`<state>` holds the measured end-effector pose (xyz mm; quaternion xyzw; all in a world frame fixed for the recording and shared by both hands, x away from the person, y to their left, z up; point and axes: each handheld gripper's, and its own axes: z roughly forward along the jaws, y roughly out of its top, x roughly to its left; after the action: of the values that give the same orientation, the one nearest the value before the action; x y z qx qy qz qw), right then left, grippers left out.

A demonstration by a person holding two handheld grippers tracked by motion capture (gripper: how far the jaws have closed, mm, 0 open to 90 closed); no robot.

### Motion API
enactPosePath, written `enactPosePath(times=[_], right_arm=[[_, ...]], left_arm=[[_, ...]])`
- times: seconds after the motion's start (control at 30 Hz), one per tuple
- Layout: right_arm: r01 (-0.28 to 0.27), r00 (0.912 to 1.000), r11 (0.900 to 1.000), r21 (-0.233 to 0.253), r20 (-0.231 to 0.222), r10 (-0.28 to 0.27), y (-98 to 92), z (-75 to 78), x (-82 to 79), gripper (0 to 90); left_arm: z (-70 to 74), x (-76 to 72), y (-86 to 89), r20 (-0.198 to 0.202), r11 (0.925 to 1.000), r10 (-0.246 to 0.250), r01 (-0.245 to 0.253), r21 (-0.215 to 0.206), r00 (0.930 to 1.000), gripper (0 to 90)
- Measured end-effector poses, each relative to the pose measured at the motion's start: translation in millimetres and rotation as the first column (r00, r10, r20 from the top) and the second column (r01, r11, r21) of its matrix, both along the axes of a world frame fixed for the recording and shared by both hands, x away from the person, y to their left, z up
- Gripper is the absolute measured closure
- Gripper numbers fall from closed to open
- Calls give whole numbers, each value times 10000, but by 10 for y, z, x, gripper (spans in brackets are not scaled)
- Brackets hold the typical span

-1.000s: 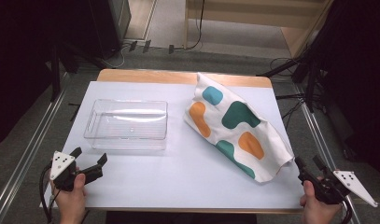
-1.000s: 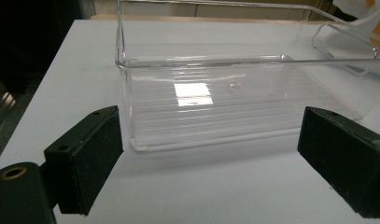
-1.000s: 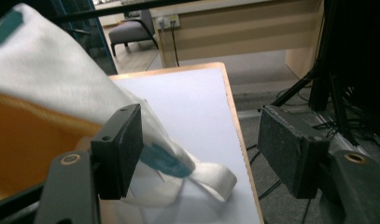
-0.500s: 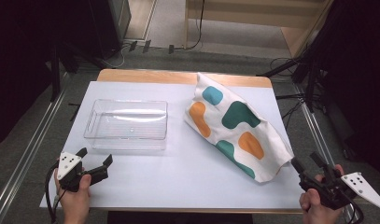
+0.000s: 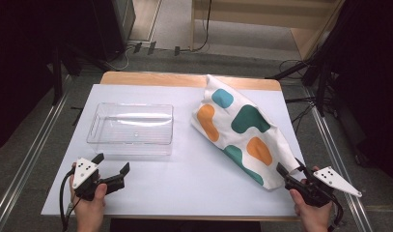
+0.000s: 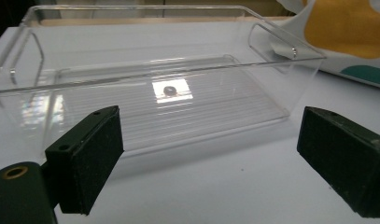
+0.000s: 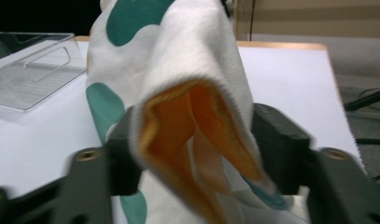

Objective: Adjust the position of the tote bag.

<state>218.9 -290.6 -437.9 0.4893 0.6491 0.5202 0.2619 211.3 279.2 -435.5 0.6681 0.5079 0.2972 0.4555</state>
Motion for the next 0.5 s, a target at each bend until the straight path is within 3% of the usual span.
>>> enactPosePath(times=[0.1, 0.17, 0.3, 0.5], right_arm=[[-106, 9998, 9999, -56, -162, 105, 7, -15, 10, 729], [-79, 9997, 9999, -122, -236, 76, 44, -3, 1, 795], [-138, 9994, 9998, 151, -313, 143, 114, 16, -24, 837], [-536, 9968, 9934, 1016, -544, 593, 207, 27, -76, 851]], left_arm=[[0, 16, -104, -5, 9997, -247, 247, 39, 9997, 73], [5, 20, -161, -22, 9991, -412, 413, 98, 9991, 73], [25, 39, -265, -58, 9977, -677, 678, 88, 9977, 73], [106, 113, -431, 112, 9945, -1040, 1041, -107, 9945, 73]])
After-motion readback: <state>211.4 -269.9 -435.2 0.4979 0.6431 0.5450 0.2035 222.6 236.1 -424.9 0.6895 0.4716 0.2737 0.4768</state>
